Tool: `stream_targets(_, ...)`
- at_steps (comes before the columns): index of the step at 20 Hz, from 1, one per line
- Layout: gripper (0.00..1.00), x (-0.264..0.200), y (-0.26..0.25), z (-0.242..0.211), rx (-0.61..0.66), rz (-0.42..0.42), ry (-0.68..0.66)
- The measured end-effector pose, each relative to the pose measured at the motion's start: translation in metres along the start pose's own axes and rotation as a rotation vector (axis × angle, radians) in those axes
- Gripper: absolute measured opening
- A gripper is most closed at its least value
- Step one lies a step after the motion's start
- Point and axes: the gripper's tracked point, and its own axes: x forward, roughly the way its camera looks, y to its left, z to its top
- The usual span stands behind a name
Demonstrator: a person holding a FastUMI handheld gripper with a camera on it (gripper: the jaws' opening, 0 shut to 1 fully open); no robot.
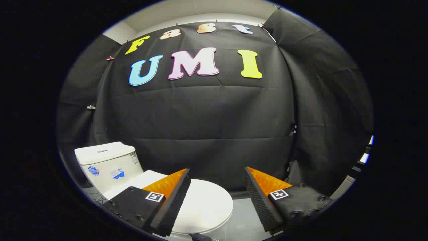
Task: Open the toilet lid.
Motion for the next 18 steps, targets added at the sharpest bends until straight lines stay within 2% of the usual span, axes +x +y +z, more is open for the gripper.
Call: stream_targets(18, 0.98, -0.0003, -0.0004, -0.0014, -0.001, 0.000, 0.007)
